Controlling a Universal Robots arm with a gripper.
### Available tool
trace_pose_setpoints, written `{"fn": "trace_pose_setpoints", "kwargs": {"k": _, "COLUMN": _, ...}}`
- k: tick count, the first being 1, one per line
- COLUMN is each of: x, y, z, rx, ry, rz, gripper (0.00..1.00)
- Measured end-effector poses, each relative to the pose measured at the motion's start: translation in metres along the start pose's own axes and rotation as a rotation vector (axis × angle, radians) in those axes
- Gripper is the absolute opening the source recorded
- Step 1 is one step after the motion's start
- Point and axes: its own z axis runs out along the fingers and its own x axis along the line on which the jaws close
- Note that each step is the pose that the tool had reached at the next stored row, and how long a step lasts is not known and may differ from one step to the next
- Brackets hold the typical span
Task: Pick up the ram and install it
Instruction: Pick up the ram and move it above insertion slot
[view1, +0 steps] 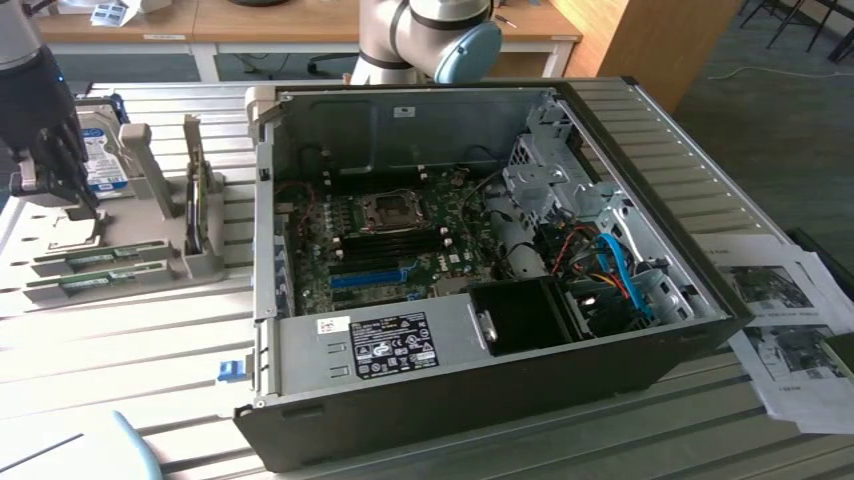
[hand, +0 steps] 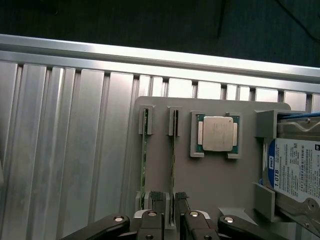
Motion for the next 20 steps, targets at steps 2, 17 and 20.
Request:
{"fn": "trace_pose_setpoints", "kwargs": {"k": 2, "x": 0.000, "y": 0.0000, "z": 0.0015, "rx": 0.0000, "ry": 0.0000, "rz": 0.000, "gripper": 0.23}}
{"fn": "trace_pose_setpoints", "kwargs": {"k": 17, "x": 0.000, "y": -0.0005, "z": 0.0131, "rx": 0.0000, "ry": 0.0000, "rz": 0.000, "gripper": 0.23}}
{"fn": "trace_pose_setpoints", "kwargs": {"k": 20, "x": 0.000, "y": -0.0006, "z": 0.0155, "rx": 0.0001, "ry": 0.0000, "rz": 0.000, "gripper": 0.23}}
